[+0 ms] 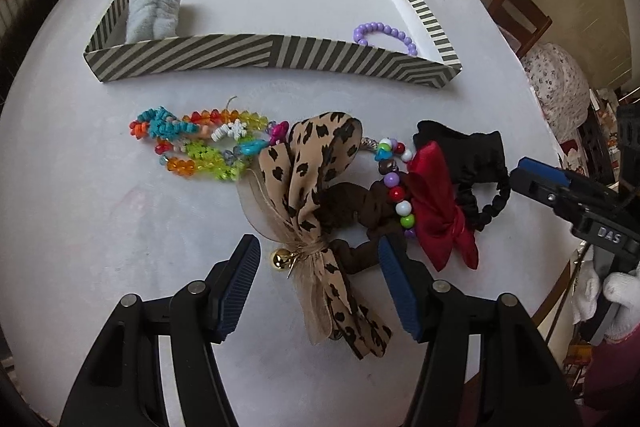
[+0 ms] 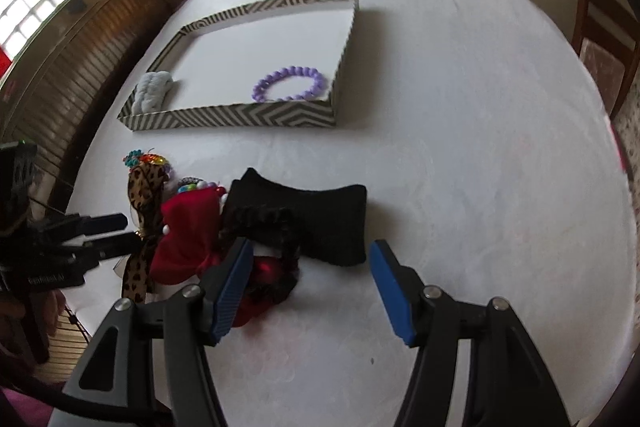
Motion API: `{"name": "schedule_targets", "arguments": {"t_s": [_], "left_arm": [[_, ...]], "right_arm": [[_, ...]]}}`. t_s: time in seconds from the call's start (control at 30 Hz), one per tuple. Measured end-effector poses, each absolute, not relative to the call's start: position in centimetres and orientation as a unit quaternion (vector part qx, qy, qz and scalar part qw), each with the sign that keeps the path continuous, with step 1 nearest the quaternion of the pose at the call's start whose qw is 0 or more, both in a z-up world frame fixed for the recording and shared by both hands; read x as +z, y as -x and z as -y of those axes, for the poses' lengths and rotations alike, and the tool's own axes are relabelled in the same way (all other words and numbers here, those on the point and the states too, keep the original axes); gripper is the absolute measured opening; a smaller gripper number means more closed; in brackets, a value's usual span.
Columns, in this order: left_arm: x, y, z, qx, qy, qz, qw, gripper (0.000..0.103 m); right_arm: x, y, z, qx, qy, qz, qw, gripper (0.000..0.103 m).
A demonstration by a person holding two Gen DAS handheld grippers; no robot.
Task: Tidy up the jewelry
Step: 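Grasp the leopard-print bow scrunchie with the left tool while the right tool grasps the black scrunchie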
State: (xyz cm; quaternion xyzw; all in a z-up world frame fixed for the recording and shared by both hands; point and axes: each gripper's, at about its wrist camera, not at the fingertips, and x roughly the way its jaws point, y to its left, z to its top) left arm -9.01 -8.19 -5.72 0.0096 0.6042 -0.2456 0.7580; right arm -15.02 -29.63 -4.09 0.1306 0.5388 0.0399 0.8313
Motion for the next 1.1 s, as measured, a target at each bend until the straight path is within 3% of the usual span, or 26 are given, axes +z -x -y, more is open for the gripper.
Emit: {"name": "schedule_targets", "arguments": {"t_s": [0.1, 0.13, 0.2, 0.4, 0.5, 0.63, 1.1], "left_arm": [[-5.9, 8.9, 8.1, -0.239, -0.004, -0.6, 0.763, 0.05], [-6.0, 8.7, 8.1, -0.236, -0.003, -0.601, 0.764, 0.044], [-6.1, 8.5, 8.1, -0.23, -0.003, -0.605, 0.762, 0.036], [-6.7, 8.5, 8.5, -0.229, -0.014, -0.605, 0.763, 0.027], [-6.9, 8.6, 8.7, -0.236, -0.018, -0.602, 0.763, 0.014], [-6.4, 8.5, 7.6, -0.249, 0.007, -0.598, 0.762, 0.007], [3.2, 7.8, 4.0, -0.264, 0.022, -0.515, 0.815, 0.006]], "right_arm": [[-3.0, 15.2, 29.0, 0.061, -0.113, -0.524, 0.842, 0.064], [-2.7, 15.2, 28.7, 0.067, -0.107, -0.52, 0.845, 0.063], [-2.5, 14.8, 27.7, 0.082, -0.076, -0.52, 0.847, 0.043], [-4.8, 13.3, 26.3, 0.098, -0.023, -0.544, 0.833, 0.019], [-5.6, 13.0, 26.0, 0.096, -0.007, -0.546, 0.832, 0.007], [-3.6, 13.6, 26.5, 0.101, -0.022, -0.516, 0.851, 0.005], [3.5, 13.7, 28.5, 0.103, -0.085, -0.449, 0.883, 0.005]]}}
